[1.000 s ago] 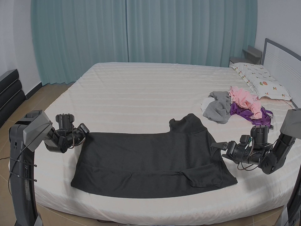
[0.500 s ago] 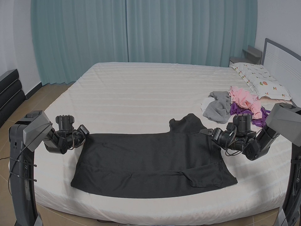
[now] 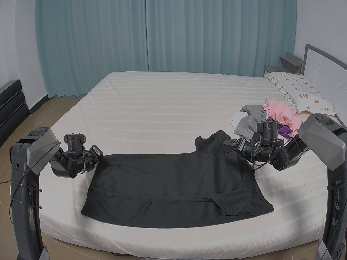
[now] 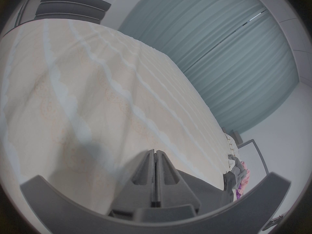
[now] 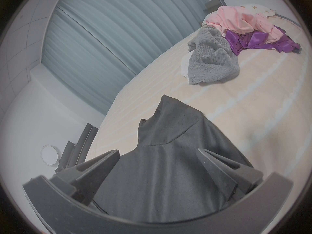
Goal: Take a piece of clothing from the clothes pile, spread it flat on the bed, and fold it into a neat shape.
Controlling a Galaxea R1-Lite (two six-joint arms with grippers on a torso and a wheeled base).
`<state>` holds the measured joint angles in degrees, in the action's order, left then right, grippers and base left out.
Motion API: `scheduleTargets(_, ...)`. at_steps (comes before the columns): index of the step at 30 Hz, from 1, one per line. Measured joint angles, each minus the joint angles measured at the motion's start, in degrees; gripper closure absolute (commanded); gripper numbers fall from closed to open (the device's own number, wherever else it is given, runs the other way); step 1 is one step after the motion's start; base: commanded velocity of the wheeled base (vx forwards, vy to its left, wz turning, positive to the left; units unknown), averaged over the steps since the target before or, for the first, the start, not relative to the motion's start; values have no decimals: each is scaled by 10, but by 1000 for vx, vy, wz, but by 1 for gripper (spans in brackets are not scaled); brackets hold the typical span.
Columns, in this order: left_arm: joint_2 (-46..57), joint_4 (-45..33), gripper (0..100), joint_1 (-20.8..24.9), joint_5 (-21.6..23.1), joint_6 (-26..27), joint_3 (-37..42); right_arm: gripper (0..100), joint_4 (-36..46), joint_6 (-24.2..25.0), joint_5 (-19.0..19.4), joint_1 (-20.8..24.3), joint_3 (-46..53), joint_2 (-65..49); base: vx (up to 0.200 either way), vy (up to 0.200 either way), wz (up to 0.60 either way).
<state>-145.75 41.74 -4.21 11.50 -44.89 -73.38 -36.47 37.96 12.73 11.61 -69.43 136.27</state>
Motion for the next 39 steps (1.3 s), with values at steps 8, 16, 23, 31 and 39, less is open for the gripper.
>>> scheduleTargets(8, 0, 2, 100, 0, 1, 0, 11, 0, 6, -3, -1, -7, -63, 36, 0, 0, 0)
scheduleTargets(16, 0, 2, 100, 0, 1, 0, 13, 0, 39, -19, -1, -16, -134, 65, 0, 0, 0)
scheduleTargets(23, 0, 3, 100, 0, 0, 0, 13, 0, 51, -64, -15, -26, -179, 102, 0, 0, 0)
scheduleTargets(31, 0, 3, 100, 0, 0, 0, 13, 0, 73, -68, -22, -31, -229, 136, 0, 0, 0)
scheduleTargets(39, 0, 2, 100, 0, 0, 0, 12, 0, 75, -69, -25, -38, -243, 151, 0, 0, 0)
